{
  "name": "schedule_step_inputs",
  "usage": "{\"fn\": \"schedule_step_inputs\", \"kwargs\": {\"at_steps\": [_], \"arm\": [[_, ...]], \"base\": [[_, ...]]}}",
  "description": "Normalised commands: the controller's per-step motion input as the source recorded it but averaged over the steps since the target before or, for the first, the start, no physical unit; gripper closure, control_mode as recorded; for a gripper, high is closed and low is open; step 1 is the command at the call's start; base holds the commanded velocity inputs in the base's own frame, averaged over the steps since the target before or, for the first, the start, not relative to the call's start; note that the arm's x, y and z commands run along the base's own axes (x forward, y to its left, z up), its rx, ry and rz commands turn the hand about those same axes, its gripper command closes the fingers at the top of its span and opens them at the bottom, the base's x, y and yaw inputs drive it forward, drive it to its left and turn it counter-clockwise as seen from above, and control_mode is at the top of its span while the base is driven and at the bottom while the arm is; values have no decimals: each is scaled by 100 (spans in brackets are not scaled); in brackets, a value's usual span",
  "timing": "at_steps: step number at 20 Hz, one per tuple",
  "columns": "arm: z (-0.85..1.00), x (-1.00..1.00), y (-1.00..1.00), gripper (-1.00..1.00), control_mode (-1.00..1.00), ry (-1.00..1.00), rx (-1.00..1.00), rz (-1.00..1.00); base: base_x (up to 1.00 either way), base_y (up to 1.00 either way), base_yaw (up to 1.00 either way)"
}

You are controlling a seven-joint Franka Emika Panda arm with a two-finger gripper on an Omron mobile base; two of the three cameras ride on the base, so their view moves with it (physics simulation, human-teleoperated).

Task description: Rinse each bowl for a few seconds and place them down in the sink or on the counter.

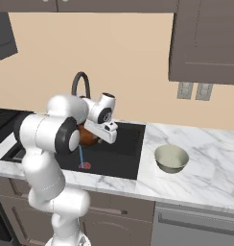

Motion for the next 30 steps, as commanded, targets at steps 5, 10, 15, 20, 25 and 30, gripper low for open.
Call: {"fn": "schedule_step_inputs", "kwargs": {"at_steps": [5,10,15,20,25,30], "arm": [[-23,37,10,100,-100,0,5,4],[-20,32,11,100,-100,0,4,4],[-17,32,3,100,-100,0,3,4],[-1,5,0,100,-100,0,2,4],[1,-2,-7,100,-100,0,0,4],[8,-8,-20,100,-100,0,0,2]], "base": [[0,0,0],[0,0,0],[0,0,0],[0,0,0],[0,0,0],[0,0,0]]}}
